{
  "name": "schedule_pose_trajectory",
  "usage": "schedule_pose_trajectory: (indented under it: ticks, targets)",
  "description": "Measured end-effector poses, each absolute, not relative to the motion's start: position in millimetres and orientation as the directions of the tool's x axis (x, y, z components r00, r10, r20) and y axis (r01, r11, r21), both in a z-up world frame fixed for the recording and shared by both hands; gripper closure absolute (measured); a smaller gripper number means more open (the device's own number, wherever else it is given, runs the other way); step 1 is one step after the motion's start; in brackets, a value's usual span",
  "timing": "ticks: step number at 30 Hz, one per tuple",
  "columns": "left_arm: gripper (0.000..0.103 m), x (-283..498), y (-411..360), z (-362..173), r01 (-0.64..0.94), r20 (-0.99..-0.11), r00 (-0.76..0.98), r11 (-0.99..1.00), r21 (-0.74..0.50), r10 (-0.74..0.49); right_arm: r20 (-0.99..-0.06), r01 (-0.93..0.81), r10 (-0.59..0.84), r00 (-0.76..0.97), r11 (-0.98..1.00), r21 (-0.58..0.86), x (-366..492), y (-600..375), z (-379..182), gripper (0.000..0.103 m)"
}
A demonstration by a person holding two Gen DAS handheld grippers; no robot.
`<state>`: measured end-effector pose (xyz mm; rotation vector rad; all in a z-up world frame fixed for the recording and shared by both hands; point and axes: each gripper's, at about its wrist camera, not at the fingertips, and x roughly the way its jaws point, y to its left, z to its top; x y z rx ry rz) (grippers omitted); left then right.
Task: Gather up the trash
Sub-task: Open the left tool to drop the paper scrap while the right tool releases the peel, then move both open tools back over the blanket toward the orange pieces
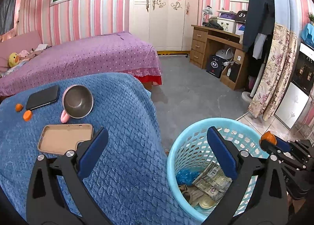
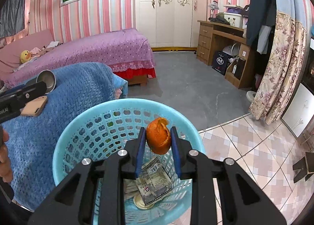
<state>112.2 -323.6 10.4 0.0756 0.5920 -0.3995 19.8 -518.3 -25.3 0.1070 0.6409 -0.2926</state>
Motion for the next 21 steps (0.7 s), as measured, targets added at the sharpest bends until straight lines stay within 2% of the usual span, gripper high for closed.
schedule_pose_trajectory:
  ticks: [1, 2, 3, 5, 7, 9, 11, 21]
  targets:
    - [0.006, 114.3, -323.2, 8.9, 0.387, -0.560, 0.754, 0.921, -0.046, -0.344, -0.608, 0.301, -0.240, 0.757, 0.953, -0.001, 23.4, -517.9, -27.2, 0.076]
    - [0.006, 115.1, -323.3, 8.2, 0.386, -0.561, 0.753, 0.921, -0.047, -0.344, -0.607, 0.304, -0.247, 0.755, 0.953, -0.011, 24.7, -516.7, -27.3, 0.069]
    - [0.006, 116.5, -322.3, 7.6, 0.385, -0.561, 0.753, 0.921, -0.047, -0.344, -0.602, 0.307, -0.256, 0.756, 0.951, -0.019, 25.2, -516.3, -26.5, 0.052]
    - [0.006, 117.4, -321.1, 8.0, 0.384, -0.556, 0.758, 0.923, -0.041, -0.340, -0.586, 0.318, -0.273, 0.763, 0.948, -0.027, 24.5, -515.6, -23.3, 0.027]
    - [0.006, 118.4, -318.6, 10.8, 0.381, -0.547, 0.768, 0.924, -0.029, -0.334, -0.579, 0.330, -0.285, 0.764, 0.944, -0.030, 24.2, -515.1, -18.7, 0.026]
    - [0.006, 118.7, -312.1, 15.7, 0.380, -0.536, 0.775, 0.925, -0.028, -0.335, -0.574, 0.345, -0.298, 0.763, 0.938, -0.028, 23.4, -514.4, -13.9, 0.015]
    - [0.006, 119.7, -303.2, 22.2, 0.377, -0.528, 0.779, 0.925, -0.034, -0.337, -0.560, 0.365, -0.311, 0.768, 0.931, -0.017, 22.0, -512.9, -4.8, 0.009]
    - [0.006, 133.6, -212.7, 54.3, 0.307, -0.484, 0.826, 0.951, -0.040, -0.288, -0.476, 0.381, -0.333, 0.814, 0.924, 0.005, 12.6, -470.3, 39.1, 0.005]
